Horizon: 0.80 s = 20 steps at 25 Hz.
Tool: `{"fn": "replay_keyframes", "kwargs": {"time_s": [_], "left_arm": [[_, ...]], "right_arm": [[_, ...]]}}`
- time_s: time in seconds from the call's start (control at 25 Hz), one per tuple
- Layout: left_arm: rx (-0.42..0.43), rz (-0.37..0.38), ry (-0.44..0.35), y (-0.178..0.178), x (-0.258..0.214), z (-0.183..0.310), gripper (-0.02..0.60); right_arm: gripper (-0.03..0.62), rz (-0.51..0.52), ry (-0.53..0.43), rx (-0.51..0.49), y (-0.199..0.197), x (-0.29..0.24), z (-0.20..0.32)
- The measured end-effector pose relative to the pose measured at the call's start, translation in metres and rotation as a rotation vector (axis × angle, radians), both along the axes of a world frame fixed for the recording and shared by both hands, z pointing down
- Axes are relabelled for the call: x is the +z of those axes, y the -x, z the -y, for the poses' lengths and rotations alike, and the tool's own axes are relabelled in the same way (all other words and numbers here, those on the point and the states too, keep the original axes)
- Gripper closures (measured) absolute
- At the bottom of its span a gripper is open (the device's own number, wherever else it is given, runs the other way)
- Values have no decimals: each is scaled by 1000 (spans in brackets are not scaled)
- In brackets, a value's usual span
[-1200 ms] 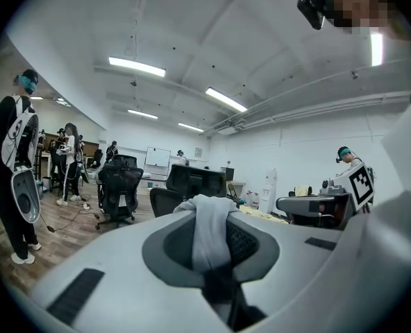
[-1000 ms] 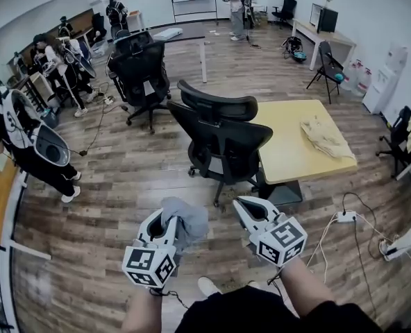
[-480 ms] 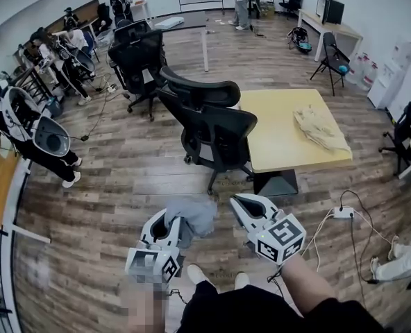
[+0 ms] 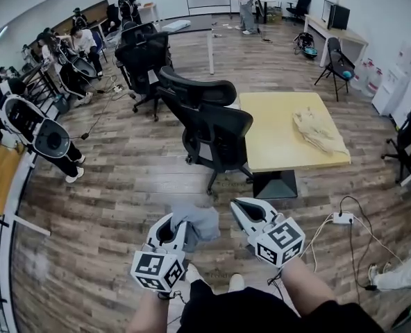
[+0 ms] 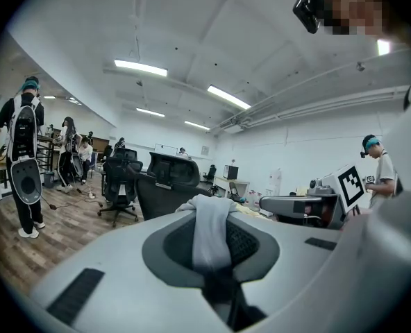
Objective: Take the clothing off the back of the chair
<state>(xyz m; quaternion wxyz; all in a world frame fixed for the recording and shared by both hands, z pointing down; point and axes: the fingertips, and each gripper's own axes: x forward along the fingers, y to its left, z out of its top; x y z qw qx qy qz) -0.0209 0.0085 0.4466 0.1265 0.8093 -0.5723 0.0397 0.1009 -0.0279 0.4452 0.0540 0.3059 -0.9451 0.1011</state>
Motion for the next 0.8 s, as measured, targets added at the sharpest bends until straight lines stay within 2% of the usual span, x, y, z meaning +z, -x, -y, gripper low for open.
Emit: {"fn": "replay_keyframes", "kwargs": {"time_s": [0.8], "left_arm": [[-4,18,-16,-12,-11,-20,523]], "right_arm": [[582,14,-22,-21,-5,-11,-20]]}}
